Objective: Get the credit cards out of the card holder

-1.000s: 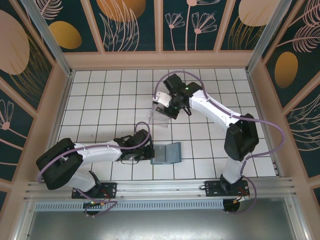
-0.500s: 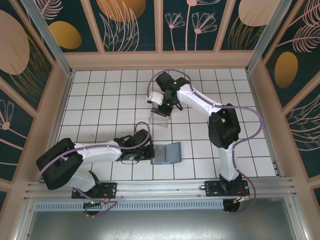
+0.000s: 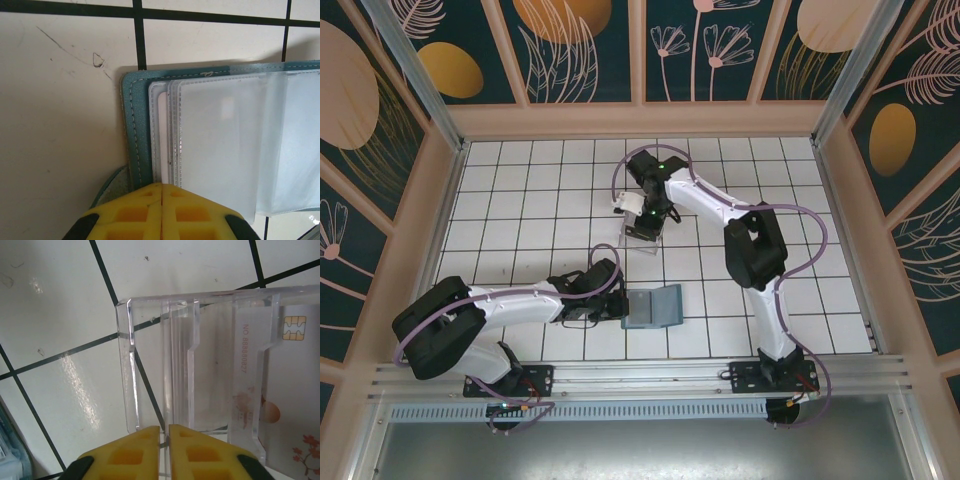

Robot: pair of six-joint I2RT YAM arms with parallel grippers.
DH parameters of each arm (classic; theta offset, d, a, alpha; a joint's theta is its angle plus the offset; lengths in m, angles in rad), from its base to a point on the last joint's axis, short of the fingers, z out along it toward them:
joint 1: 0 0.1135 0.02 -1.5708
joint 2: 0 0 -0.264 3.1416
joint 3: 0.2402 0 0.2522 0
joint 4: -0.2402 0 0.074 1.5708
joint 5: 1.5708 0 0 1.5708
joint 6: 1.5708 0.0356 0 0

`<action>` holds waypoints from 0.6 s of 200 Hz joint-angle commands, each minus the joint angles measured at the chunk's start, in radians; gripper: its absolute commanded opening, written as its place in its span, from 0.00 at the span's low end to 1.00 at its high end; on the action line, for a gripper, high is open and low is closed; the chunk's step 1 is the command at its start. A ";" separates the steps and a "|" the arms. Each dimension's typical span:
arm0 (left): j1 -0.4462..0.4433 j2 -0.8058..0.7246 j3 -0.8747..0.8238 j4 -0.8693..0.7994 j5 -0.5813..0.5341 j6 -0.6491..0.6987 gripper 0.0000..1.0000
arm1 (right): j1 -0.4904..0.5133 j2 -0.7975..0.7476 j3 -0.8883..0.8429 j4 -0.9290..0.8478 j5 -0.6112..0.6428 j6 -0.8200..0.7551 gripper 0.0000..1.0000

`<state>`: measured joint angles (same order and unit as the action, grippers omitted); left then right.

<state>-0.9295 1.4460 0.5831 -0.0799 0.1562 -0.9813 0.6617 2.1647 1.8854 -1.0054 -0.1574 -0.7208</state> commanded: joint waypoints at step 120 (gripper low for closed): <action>-0.003 -0.022 -0.012 -0.026 -0.010 -0.014 0.08 | -0.001 -0.156 -0.043 0.163 0.145 0.235 0.25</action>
<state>-0.9295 1.4406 0.5785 -0.0799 0.1562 -0.9886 0.6617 2.1246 1.8706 -0.9150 -0.0402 -0.6086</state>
